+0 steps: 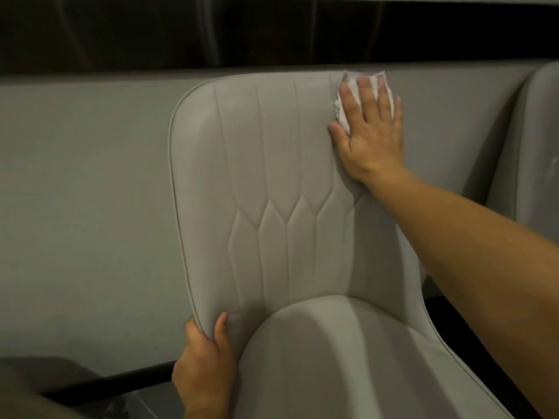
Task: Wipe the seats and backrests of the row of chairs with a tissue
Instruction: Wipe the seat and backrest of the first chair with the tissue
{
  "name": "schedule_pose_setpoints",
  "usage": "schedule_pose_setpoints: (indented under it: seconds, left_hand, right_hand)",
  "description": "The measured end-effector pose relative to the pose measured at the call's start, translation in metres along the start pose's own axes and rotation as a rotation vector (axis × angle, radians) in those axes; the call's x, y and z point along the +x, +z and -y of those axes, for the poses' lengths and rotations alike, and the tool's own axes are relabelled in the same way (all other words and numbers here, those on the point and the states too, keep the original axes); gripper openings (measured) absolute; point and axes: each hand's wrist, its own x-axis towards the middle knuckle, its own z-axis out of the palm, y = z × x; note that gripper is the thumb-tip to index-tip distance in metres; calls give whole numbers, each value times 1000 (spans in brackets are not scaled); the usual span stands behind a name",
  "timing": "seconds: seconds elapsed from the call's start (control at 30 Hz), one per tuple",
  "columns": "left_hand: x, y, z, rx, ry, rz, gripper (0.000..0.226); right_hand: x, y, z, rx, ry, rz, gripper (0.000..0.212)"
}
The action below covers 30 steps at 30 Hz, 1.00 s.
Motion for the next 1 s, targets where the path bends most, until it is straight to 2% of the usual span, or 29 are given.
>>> schedule_pose_setpoints:
  seconds: [0.1, 0.17, 0.23, 0.3, 0.33, 0.37, 0.43, 0.47, 0.53, 0.63, 0.73, 0.9, 0.93, 1.0]
  left_hand:
    - [9, -10, -6, 35, -14, 122, 62]
    - [20, -24, -26, -115, -2, 144, 73]
    - [34, -53, -59, -307, 191, -4, 83]
    - [63, -78, -98, -379, 410, -205, 79]
    - [83, -87, -117, -379, 449, -235, 76]
    - [106, -90, -136, -397, 391, -185, 78]
    - [141, -92, -173, -469, 148, -1, 97]
    - [149, -92, -186, -442, 99, 48, 104]
    - [151, -89, -203, -338, 159, -5, 94]
    - [144, -83, -204, -276, 265, -197, 67]
    - [142, -79, -203, -242, 270, -268, 64]
    - [142, -78, -206, -175, 271, -282, 62]
    - [143, -76, -206, -174, 276, -286, 62]
    - [145, -74, -205, -174, 286, -287, 62]
  right_hand:
    - [-2, 6, 9, 27, 46, -26, 66]
    - [-1, 9, 10, 43, 56, -33, 66]
    - [-2, 9, 7, 59, 56, -32, 65]
    - [-3, 9, 5, 55, 44, -33, 66]
    - [-2, 8, 5, 49, 37, -34, 66]
    - [-1, 8, 5, 47, 34, -34, 66]
    - [-1, 8, 4, 52, 35, -31, 66]
    - [-1, 9, 4, 53, 37, -32, 66]
    - [0, 12, 3, 47, 42, -37, 66]
    - [-1, 13, 3, 49, 43, -38, 66]
    - [-3, 13, 12, 92, 79, -57, 63]
    - [7, 18, 69, 302, 368, -167, 65]
    - [9, 18, 82, 332, 366, -185, 65]
    - [8, 17, 108, 364, 242, -226, 64]
